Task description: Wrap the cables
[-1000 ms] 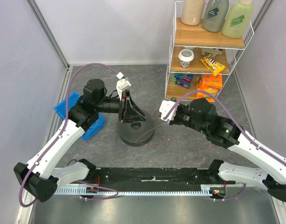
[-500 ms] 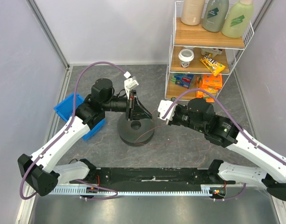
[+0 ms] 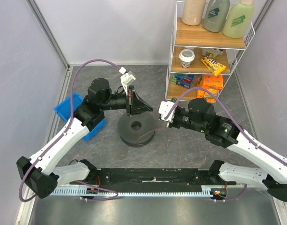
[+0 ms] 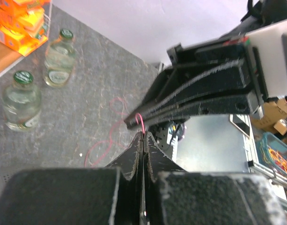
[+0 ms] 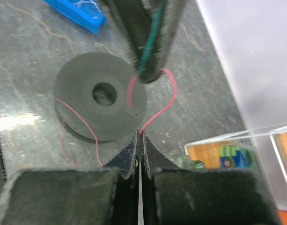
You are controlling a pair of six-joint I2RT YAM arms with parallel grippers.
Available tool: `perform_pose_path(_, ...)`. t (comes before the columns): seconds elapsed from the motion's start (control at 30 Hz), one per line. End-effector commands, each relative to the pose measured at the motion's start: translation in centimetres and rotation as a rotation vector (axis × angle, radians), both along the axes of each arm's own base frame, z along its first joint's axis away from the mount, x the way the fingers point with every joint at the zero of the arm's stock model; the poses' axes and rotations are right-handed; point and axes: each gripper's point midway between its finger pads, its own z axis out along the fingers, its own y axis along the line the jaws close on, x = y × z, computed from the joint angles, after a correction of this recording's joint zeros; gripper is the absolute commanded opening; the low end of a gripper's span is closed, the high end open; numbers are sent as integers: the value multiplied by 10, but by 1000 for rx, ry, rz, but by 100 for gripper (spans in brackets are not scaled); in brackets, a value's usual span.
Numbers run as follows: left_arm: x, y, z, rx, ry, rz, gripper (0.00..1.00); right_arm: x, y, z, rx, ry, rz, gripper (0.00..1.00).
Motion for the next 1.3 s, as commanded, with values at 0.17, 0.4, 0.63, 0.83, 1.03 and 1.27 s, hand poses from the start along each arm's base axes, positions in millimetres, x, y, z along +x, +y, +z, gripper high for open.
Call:
perform_pose_path(0.17, 8, 0, 61, -203, -71, 68, 2, -24, 25, 3, 137, 154, 104, 0)
perform_pose_path(0.4, 9, 2, 58, -197, -65, 81, 2, -4, 8, 20, 184, 104, -34, 24)
perform_pose_path(0.63, 12, 9, 52, -175, -36, 101, 2, 7, -19, 57, 231, -26, -120, 62)
perform_pose_path(0.83, 14, 8, 57, -211, 24, 106, 2, -14, 1, 80, 335, -88, 51, 76)
perform_pose_path(1.03, 9, 9, 63, -241, 43, 79, 1, 3, 18, 80, 377, -61, 23, 84)
perform_pose_path(1.27, 9, 12, 70, -266, 55, 86, 1, 1, 33, 83, 412, -70, 84, 62)
